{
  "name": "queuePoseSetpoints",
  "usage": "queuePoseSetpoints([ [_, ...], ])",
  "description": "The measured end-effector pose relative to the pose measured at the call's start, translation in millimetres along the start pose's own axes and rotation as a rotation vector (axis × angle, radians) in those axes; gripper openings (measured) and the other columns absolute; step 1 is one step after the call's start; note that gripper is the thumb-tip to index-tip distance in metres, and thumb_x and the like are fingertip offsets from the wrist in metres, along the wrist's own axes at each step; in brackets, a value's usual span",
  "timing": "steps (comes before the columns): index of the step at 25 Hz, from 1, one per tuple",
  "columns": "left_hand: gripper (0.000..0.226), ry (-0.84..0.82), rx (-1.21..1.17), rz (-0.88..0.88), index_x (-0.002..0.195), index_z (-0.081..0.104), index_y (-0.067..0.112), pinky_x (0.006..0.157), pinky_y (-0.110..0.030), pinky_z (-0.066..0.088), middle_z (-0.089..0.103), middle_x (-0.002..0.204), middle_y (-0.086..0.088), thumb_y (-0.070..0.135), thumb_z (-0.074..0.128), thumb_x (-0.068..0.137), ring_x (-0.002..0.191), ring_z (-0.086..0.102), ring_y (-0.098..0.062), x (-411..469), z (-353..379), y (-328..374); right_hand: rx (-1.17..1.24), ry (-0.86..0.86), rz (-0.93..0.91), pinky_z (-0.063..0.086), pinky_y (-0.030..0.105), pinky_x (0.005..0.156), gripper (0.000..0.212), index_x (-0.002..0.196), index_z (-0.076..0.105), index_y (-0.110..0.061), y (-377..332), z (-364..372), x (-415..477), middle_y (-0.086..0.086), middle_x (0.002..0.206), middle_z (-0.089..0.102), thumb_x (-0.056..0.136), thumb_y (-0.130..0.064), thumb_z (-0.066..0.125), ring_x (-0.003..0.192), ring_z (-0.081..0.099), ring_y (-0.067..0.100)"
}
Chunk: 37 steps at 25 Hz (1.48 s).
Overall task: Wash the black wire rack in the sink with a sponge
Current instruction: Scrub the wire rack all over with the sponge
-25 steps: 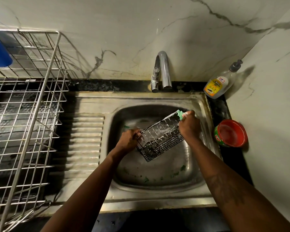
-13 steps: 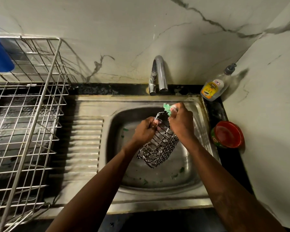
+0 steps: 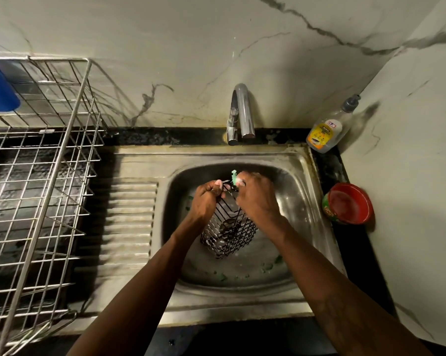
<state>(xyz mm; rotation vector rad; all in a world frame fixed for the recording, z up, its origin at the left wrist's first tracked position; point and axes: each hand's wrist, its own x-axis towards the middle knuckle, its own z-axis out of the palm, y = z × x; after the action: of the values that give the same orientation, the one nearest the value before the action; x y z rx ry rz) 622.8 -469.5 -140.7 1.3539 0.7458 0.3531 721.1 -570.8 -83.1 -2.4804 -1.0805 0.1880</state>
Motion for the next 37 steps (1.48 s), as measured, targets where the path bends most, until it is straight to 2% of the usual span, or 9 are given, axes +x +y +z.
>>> queuePoseSetpoints([
  [5,0.032,-0.032,-0.104,-0.006,0.075,0.061,0.008,0.07,-0.035,0.046,0.059,0.076,-0.015,0.014,0.042,0.099,0.075,0.054,-0.025,-2.8,-5.5,-0.3,0.146,0.005,-0.131,0.056,0.033,0.083,0.038,0.121,0.071,-0.002,-16.3,22.5,-3.7,0.015,0.106,0.067,0.082,-0.004,0.075,0.094,0.064,0.028],
  [7,0.032,-0.016,-0.055,-0.009,0.077,0.064,0.01,0.07,-0.031,0.045,0.063,0.074,-0.007,0.013,0.042,0.1,0.073,0.055,-0.019,0.4,-8.7,-4.6,0.198,-0.046,-0.109,0.052,0.023,0.089,0.033,0.119,0.071,-0.001,-15.4,20.7,7.1,0.016,0.112,0.07,0.086,0.001,0.069,0.098,0.065,0.025],
  [9,0.03,-0.006,0.021,-0.006,0.077,0.066,0.013,0.069,-0.032,0.041,0.063,0.072,-0.002,0.021,0.046,0.098,0.073,0.053,-0.017,2.7,-9.2,-6.6,0.204,-0.071,0.004,0.045,0.009,0.082,0.029,0.118,0.072,-0.006,-7.2,14.6,19.3,0.011,0.115,0.072,0.091,0.002,0.065,0.096,0.065,0.016],
  [14,0.044,0.007,0.07,0.037,0.083,0.061,-0.004,0.063,-0.031,0.034,0.057,0.071,-0.005,0.035,0.047,0.096,0.07,0.045,-0.018,-7.0,-4.4,-4.3,0.102,-0.068,0.296,0.058,0.031,0.085,0.03,0.104,0.078,-0.016,43.2,-0.5,47.1,0.008,0.099,0.077,0.081,0.001,0.071,0.091,0.072,0.022],
  [20,0.033,0.048,0.142,0.024,0.066,0.06,0.025,0.068,-0.039,0.034,0.058,0.069,-0.001,0.036,0.043,0.093,0.068,0.045,-0.015,1.7,-7.8,-5.4,0.162,-0.296,0.037,0.051,0.021,0.076,0.028,0.115,0.074,-0.019,4.2,7.1,32.6,0.001,0.11,0.074,0.092,-0.004,0.067,0.091,0.064,0.008],
  [24,0.034,0.052,0.137,0.015,0.067,0.06,0.024,0.065,-0.036,0.034,0.058,0.069,0.0,0.038,0.044,0.094,0.066,0.045,-0.014,-5.2,-5.9,-5.2,0.102,-0.206,0.171,0.059,0.035,0.079,0.028,0.11,0.075,-0.017,18.2,-2.3,46.8,0.008,0.105,0.074,0.089,0.0,0.068,0.093,0.068,0.019],
  [28,0.033,0.059,0.156,0.053,0.064,0.057,0.022,0.064,-0.032,0.034,0.056,0.064,0.008,0.029,0.042,0.092,0.061,0.045,-0.005,-5.7,-6.1,-1.2,0.23,-0.356,-0.054,0.051,0.017,0.078,0.018,0.111,0.075,-0.016,-1.3,-2.2,37.7,0.001,0.11,0.075,0.095,-0.013,0.067,0.092,0.064,0.005],
  [32,0.036,0.061,0.147,0.034,0.066,0.06,0.02,0.066,-0.036,0.033,0.056,0.068,0.0,0.033,0.045,0.097,0.066,0.044,-0.012,-8.1,-7.7,-4.3,0.114,-0.252,0.093,0.043,0.018,0.072,0.02,0.113,0.074,-0.016,16.8,-8.1,45.8,0.005,0.115,0.072,0.094,-0.016,0.069,0.089,0.059,0.008],
  [37,0.038,0.06,0.184,0.02,0.068,0.058,0.02,0.066,-0.037,0.036,0.055,0.069,-0.001,0.033,0.044,0.101,0.067,0.044,-0.015,-8.1,-5.3,0.7,-0.023,-0.287,0.004,0.047,0.022,0.074,0.011,0.093,0.078,-0.013,35.0,-20.8,32.8,0.004,0.095,0.077,0.091,-0.014,0.067,0.086,0.069,0.017],
])
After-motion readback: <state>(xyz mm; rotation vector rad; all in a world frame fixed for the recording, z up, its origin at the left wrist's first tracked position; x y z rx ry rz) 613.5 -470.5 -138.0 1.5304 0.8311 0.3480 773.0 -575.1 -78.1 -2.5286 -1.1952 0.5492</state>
